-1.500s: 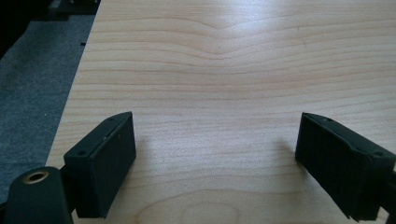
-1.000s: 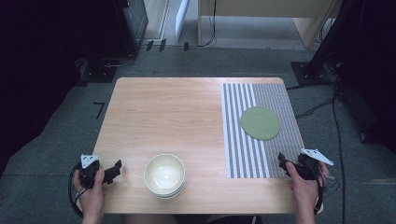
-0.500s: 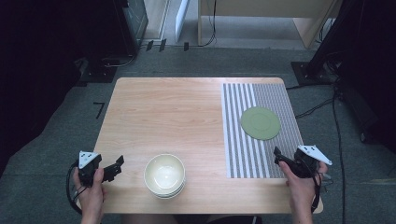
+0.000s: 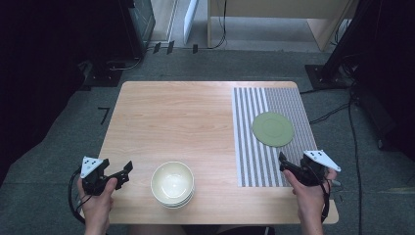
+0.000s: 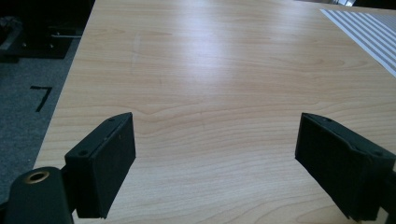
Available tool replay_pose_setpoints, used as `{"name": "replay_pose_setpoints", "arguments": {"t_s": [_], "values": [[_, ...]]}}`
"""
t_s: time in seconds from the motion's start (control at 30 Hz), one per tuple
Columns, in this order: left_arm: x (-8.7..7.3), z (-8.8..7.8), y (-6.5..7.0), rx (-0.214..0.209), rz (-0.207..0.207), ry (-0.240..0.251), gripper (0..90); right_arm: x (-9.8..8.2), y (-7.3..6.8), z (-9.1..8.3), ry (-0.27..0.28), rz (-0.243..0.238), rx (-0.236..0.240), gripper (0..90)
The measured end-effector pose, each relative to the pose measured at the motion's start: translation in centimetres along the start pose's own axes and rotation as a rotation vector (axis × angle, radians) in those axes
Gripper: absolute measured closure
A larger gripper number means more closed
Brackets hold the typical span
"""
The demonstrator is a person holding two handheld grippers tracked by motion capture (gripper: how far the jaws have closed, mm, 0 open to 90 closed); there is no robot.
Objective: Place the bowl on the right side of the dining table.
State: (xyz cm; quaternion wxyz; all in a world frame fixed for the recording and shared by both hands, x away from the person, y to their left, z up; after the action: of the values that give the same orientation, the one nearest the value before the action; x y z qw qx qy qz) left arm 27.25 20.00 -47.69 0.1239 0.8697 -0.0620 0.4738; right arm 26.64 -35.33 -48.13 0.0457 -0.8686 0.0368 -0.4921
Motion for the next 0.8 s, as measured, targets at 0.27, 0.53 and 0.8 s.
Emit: {"name": "replay_pose_setpoints", "arguments": {"t_s": [0.27, 0.53, 0.8], "values": [[0.4, -0.2, 0.6, 0.008, 0.007, 0.013, 12.1, 0.3, -1.5, -0.3, 0.007, -0.014, 0.01, 13.0], [0.6, -0.5, 0.9, -0.017, 0.017, 0.019, 12.9, 0.3, -2.7, -0.3, -0.002, -0.011, 0.031, 12.9], [1.0, -0.9, 1.5, -0.038, 0.024, 0.04, 12.9, 0.6, -4.2, -0.6, 0.004, -0.023, 0.064, 13.3]]}}
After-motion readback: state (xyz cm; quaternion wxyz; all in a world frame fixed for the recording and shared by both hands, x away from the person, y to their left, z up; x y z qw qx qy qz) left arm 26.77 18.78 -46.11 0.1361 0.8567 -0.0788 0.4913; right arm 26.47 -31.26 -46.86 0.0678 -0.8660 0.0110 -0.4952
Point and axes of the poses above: each handheld gripper's, and its own axes: z roughly forward along the jaws, x roughly out of its top, y roughly to its right, the point moved 5 cm from there along z, roughly forward along the jaws, and after that the axes turned 1 degree about -x, right-handed, at the moved point
